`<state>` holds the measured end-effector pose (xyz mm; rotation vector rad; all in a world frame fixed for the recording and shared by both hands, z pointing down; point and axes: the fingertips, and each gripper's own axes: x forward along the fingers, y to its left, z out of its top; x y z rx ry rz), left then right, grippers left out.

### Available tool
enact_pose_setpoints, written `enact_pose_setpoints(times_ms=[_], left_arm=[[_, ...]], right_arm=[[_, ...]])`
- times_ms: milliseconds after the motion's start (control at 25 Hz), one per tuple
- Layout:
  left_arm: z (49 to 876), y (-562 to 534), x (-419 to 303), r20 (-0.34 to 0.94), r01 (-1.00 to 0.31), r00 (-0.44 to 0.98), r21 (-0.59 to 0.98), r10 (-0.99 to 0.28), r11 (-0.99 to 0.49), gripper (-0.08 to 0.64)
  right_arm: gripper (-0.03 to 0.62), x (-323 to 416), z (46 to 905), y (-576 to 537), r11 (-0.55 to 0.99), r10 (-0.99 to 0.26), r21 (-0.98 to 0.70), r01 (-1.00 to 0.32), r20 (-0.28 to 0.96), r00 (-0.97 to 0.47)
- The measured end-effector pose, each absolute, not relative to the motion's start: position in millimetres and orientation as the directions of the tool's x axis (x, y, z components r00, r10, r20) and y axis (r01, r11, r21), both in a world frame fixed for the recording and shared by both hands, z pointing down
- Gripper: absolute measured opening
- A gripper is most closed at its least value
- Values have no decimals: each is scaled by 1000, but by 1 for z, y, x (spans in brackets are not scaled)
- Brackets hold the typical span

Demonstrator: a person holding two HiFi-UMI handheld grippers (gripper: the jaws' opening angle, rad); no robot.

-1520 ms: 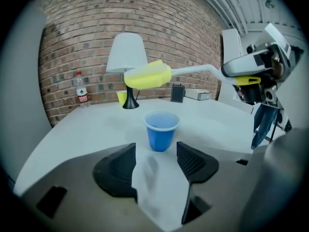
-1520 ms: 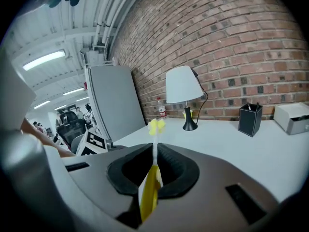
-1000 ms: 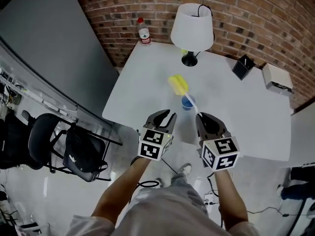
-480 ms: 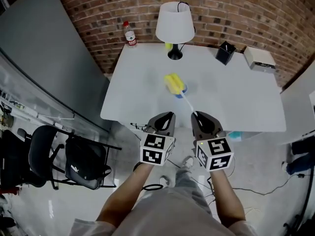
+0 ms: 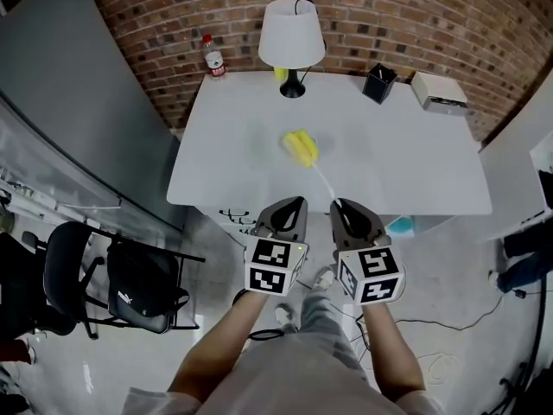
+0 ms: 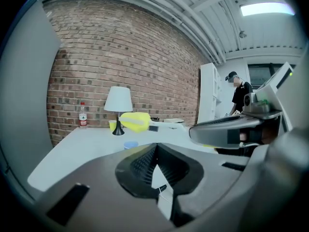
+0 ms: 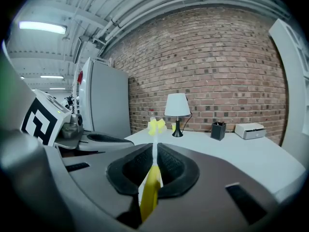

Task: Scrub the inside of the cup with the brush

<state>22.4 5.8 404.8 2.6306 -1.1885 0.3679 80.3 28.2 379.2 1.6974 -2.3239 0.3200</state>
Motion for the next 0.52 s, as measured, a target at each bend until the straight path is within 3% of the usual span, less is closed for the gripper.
enact_pose_setpoints(times_ms=[520], left_arm=[[406,14,27,320,-747,650,109,-689,-655,6]], right_arm=[[26,82,380,39,288,-903,-20,-958,327,-278]])
